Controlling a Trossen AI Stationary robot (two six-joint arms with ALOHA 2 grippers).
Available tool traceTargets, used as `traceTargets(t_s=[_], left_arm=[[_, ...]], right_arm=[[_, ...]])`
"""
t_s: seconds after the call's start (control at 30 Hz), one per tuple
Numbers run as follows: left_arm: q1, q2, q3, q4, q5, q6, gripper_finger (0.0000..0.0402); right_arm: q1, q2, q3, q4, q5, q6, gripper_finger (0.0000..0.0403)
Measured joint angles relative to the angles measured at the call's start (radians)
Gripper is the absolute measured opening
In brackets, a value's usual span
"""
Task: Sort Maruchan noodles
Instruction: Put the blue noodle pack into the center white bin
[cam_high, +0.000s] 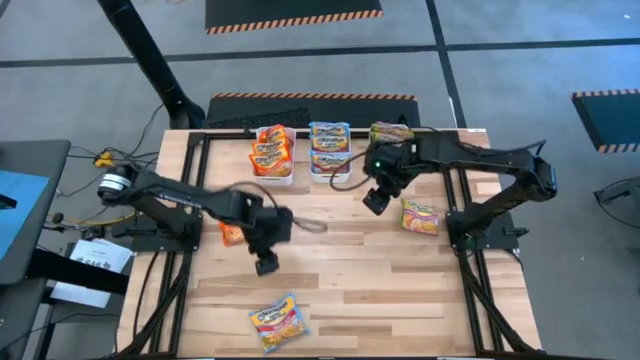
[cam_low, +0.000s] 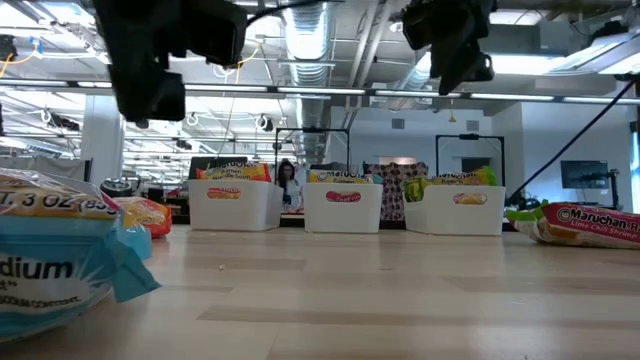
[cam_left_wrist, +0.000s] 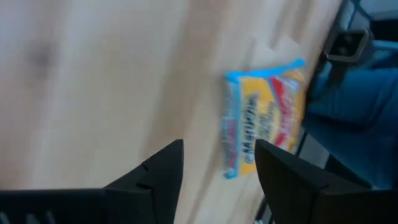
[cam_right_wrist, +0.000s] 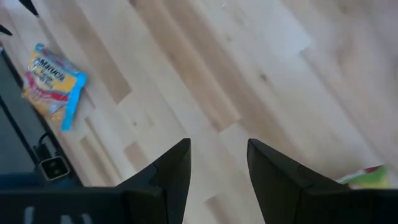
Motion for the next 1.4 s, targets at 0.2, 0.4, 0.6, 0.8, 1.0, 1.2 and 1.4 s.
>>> traceTargets(t_s=[0.2, 0.4, 0.6, 0.8, 1.0, 1.2, 1.4], left_arm=[[-0.142, 0.069, 0.000, 0.152, -0.027, -0.118, 0.0174], [-0.250, 0.146, 0.000, 0.249, -0.085, -0.240, 0.0173], [-0.327, 0.217, 0.000, 0.379, -0.063, -0.332, 0.0173], [-0.360, 0.241, 0.000, 0.471, -0.070, -0.413, 0.0173], [-0.391, 0.241, 0.000, 0.475, -0.175, -0.481, 0.0173], [-0.421, 0.241, 0.000, 0.468, -0.278, -0.497, 0.0173], [-0.432, 0.275, 0.000, 0.470, -0.275, -0.517, 0.0173]], right_arm=[[0.096, 0.000, 0.000, 0.002, 0.001, 0.079, 0.0183], [0.180, 0.000, 0.000, 0.042, 0.030, 0.148, 0.0183], [0.232, 0.001, 0.000, 0.078, 0.056, 0.202, 0.0183], [0.253, 0.001, 0.000, 0.078, 0.060, 0.217, 0.0183], [0.254, 0.001, 0.000, 0.078, 0.060, 0.216, 0.0183], [0.253, 0.001, 0.000, 0.078, 0.060, 0.216, 0.0183], [0.253, 0.001, 0.000, 0.078, 0.060, 0.213, 0.0183]])
